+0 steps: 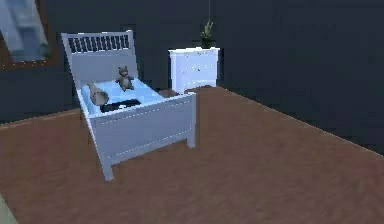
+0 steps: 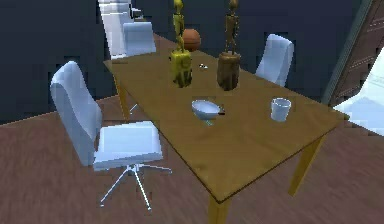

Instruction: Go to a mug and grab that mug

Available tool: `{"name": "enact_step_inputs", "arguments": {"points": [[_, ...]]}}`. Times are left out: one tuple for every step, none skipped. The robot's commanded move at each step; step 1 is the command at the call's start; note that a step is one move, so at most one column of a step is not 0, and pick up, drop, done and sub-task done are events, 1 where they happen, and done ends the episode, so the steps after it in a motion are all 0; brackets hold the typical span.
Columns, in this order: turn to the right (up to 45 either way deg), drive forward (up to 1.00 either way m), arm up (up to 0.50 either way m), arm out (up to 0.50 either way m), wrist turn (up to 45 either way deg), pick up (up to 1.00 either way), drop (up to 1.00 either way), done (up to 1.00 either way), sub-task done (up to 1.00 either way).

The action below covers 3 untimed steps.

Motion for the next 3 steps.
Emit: {"name": "enact_step_inputs", "arguments": {"points": [[24.0, 0.00, 0.00, 0.00, 0.0, 0.00, 0.00, 0.00, 0.00], [45.0, 0.00, 0.00, 0.00, 0.0, 0.00, 0.00, 0.00, 0.00], [45.0, 0.00, 0.00, 0.00, 0.0, 0.00, 0.00, 0.00, 0.00]]}}
